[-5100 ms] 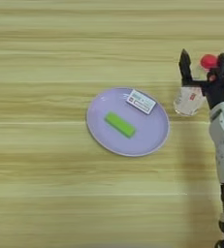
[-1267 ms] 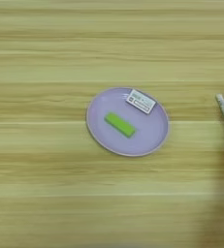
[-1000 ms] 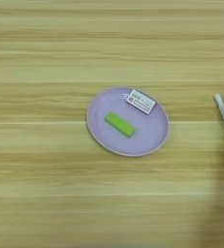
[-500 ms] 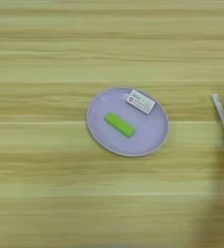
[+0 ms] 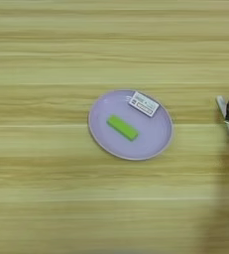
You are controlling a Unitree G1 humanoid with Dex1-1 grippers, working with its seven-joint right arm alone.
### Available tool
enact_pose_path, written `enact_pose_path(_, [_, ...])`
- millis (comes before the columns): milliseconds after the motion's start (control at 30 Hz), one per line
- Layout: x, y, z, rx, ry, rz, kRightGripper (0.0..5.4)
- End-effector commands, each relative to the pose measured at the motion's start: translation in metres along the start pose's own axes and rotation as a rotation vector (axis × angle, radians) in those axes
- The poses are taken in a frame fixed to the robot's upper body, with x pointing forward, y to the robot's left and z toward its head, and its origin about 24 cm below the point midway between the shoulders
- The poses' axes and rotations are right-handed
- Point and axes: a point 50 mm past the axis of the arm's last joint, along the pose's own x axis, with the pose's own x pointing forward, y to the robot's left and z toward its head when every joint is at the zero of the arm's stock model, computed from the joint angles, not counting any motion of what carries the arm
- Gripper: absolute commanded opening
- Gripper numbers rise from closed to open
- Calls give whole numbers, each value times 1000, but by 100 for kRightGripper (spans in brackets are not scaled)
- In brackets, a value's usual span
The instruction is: Move the objects on the table
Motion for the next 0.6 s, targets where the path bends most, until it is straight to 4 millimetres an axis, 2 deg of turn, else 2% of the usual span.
enact_pose_path(33, [15,0,38,-6,-137,6,479])
enact_pose_path(200, [12,3,36,7,-132,23,538])
enact_pose_path(600, [0,10,28,16,-93,77,538])
